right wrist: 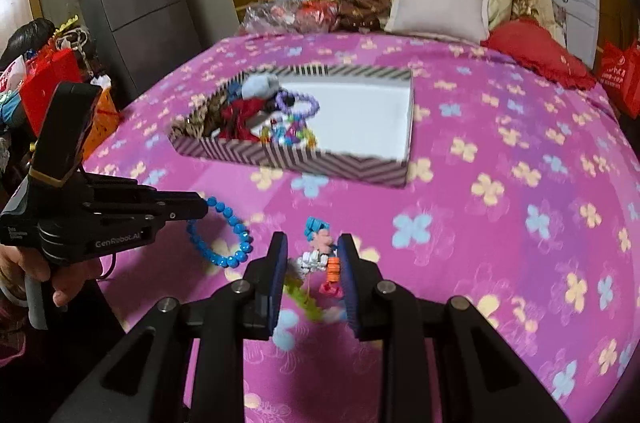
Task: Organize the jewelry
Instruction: 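Grasp the blue bead bracelet with the left tool while the right tool grasps the green flower bracelet, then lower the blue and green bracelets into the tray and open both tools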
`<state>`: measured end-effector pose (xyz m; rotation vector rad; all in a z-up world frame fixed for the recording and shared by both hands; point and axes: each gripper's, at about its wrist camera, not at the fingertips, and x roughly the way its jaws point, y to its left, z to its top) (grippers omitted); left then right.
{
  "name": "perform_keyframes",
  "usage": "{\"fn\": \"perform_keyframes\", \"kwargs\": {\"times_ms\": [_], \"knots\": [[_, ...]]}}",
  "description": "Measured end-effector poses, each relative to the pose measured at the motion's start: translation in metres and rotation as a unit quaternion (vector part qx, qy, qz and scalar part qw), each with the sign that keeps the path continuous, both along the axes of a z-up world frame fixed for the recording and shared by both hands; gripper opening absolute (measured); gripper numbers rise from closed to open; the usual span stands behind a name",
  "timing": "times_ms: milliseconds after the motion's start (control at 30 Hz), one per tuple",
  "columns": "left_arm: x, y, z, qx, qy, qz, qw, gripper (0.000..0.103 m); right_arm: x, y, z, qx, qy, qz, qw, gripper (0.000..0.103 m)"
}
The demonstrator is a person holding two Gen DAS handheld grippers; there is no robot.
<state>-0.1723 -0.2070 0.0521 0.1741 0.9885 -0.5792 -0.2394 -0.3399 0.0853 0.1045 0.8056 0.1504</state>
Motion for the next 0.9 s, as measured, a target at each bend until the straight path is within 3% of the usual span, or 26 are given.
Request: {"fn": "perform_keyframes", "kwargs": {"times_ms": [533,800,900], "knots": [[0.055,-0.029,0.067,0.000,-0.061,0.009,0.9981,0.011,0.067,-0.019,0.051,0.006,-0.047,-0.013,0.999,0.026],[0.092,-0.073,0.064,-0.011,-0.056,-0.001,0.9984,0.012,0.108,-0.033,0.030,0.055,-0.023,-0.025,0.998,0.026],[0.119,-0.083,0.044,-0.021,-0.014,0.008,0.9996,0.012,0.124,-0.039,0.017,0.071,-0.009,-0.028,0.997,0.026]]}}
